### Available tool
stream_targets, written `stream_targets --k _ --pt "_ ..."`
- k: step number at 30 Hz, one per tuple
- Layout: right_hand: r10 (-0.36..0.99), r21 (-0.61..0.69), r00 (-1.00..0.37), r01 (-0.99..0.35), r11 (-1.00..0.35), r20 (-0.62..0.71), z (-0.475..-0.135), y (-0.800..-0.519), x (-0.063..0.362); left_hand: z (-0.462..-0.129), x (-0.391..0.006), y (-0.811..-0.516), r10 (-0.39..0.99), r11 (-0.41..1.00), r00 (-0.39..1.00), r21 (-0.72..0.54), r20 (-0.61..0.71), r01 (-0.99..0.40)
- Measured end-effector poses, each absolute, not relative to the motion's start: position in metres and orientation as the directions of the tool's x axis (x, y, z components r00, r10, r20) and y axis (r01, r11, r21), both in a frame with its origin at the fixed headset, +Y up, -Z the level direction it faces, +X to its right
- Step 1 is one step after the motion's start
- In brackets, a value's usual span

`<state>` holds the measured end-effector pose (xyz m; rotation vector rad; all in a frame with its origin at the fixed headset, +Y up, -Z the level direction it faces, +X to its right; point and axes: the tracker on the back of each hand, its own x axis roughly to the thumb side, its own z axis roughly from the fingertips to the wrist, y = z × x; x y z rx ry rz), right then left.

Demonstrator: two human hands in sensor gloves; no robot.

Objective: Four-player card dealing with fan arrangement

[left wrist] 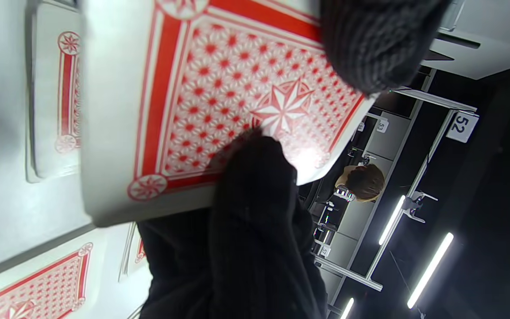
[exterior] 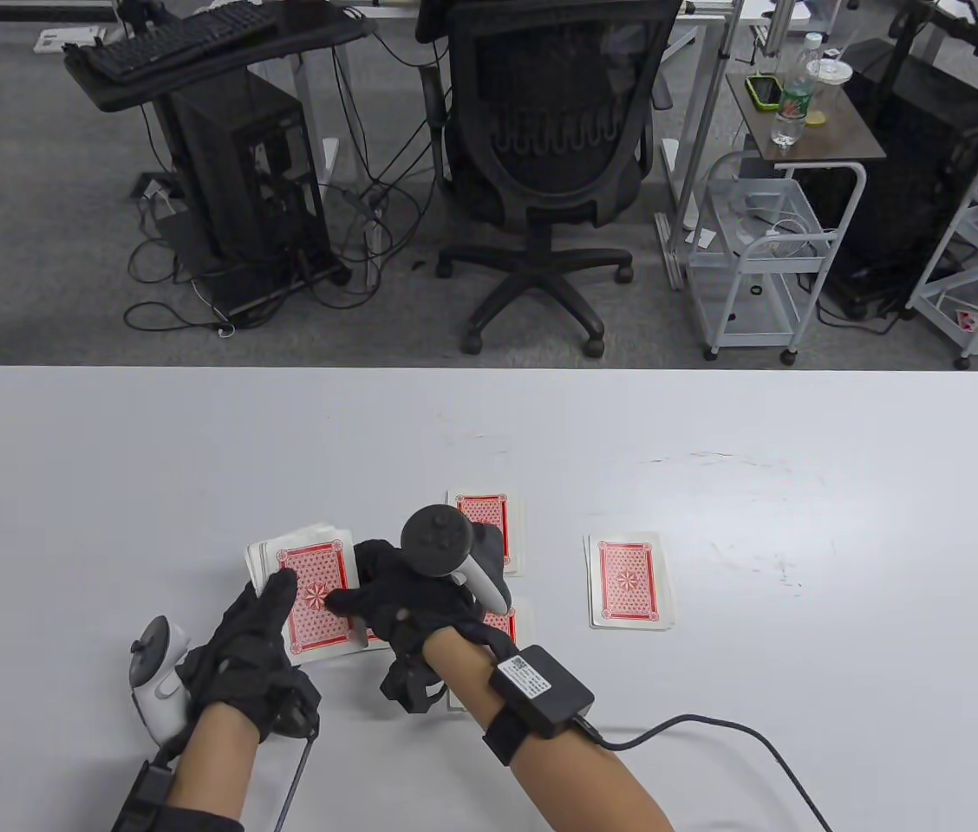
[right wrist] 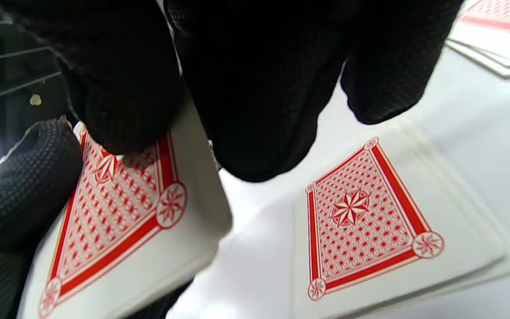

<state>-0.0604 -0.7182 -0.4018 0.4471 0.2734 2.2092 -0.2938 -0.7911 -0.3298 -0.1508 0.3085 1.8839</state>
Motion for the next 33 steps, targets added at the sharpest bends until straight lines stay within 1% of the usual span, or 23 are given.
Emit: stream_targets --k 2,6,9,12,15,18,23,25,26,27,29,30,32,33 --pt "0.802 0.336 -0.553 -0.729 -0.596 0.224 -0.404 -0.719 -0.054 -0.330 -0.292 -0.792 0.896 -0.337 -0.359 0.128 -0.262 -0.933" --pt "0.882 0.404 -0.450 -0.788 -0.466 0.140 -0.411 -0.721 -0.038 -0.331 -0.290 -0.791 0.886 -0.374 -0.386 0.097 -0.258 -0.922" --pt "0.871 0.374 -0.472 -0.790 -0.486 0.136 -0.419 -0.714 -0.023 -0.331 -0.293 -0.792 0.887 -0.369 -0.386 0.116 -0.255 -0.922" --pt "0.837 0.329 -0.537 -0.776 -0.538 0.105 -0.437 -0.705 -0.001 -0.331 -0.299 -0.794 0.890 -0.347 -0.375 0.148 -0.259 -0.926" --pt "0.762 0.264 -0.644 -0.724 -0.637 0.073 -0.458 -0.698 0.018 -0.333 -0.303 -0.796 0.888 -0.346 -0.380 0.166 -0.259 -0.923" --pt "0.639 0.224 -0.769 -0.619 -0.753 0.020 -0.481 -0.703 0.030 -0.335 -0.306 -0.797 0.888 -0.341 -0.377 0.172 -0.263 -0.924" --pt "0.437 0.238 -0.896 -0.441 -0.865 -0.075 -0.509 -0.735 0.034 -0.336 -0.311 -0.797 0.889 -0.338 -0.379 0.188 -0.258 -0.922" --pt "0.355 0.238 -0.929 -0.371 -0.898 -0.107 -0.514 -0.748 0.034 -0.336 -0.313 -0.797 0.889 -0.339 -0.382 0.196 -0.252 -0.920" --pt "0.289 0.251 -0.947 -0.316 -0.915 -0.138 -0.516 -0.755 0.034 -0.336 -0.314 -0.797 0.889 -0.341 -0.384 0.200 -0.250 -0.919" --pt "0.212 0.266 -0.967 -0.243 -0.933 -0.139 -0.517 -0.761 0.033 -0.336 -0.314 -0.797 0.889 -0.341 -0.385 0.201 -0.249 -0.918" --pt "0.100 0.245 -0.985 -0.132 -0.961 -0.142 -0.517 -0.763 0.034 -0.336 -0.315 -0.797 0.889 -0.339 -0.382 0.198 -0.252 -0.920" --pt "0.100 0.226 -0.986 -0.128 -0.966 -0.130 -0.517 -0.762 0.034 -0.336 -0.314 -0.797 0.889 -0.338 -0.381 0.198 -0.253 -0.920" --pt "0.047 0.224 -0.993 -0.071 -0.972 -0.110 -0.515 -0.754 0.032 -0.336 -0.313 -0.797 0.890 -0.334 -0.378 0.199 -0.255 -0.921" --pt "0.049 0.216 -0.994 -0.070 -0.974 -0.101 -0.513 -0.750 0.032 -0.336 -0.313 -0.797 0.890 -0.334 -0.378 0.199 -0.255 -0.921"
